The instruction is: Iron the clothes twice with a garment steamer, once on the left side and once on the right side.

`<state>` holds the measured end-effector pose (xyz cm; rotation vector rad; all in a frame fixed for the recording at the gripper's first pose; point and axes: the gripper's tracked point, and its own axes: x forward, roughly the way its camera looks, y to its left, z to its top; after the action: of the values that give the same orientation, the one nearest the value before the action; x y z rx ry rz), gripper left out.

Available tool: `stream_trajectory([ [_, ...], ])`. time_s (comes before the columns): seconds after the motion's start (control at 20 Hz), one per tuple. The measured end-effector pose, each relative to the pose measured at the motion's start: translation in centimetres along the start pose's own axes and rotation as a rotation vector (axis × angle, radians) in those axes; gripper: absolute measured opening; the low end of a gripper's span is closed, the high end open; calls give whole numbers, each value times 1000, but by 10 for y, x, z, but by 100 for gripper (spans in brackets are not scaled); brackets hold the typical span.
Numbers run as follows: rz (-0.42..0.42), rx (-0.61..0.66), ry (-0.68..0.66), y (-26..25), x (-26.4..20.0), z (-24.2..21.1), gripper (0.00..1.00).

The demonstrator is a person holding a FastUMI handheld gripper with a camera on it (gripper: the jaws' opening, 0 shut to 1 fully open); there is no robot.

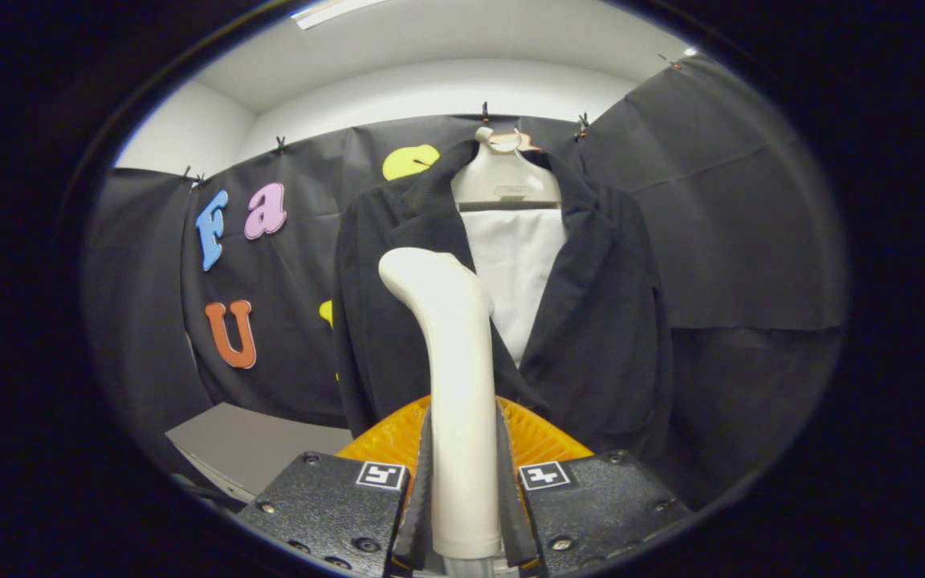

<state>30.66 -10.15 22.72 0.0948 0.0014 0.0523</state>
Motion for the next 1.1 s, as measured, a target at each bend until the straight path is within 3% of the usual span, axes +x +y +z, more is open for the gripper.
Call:
stream_trajectory([
  [0.65,-82,-9,123,-18,-7,-67,38],
  [1.1,-71,-21,221,-9,-14,-116,38],
])
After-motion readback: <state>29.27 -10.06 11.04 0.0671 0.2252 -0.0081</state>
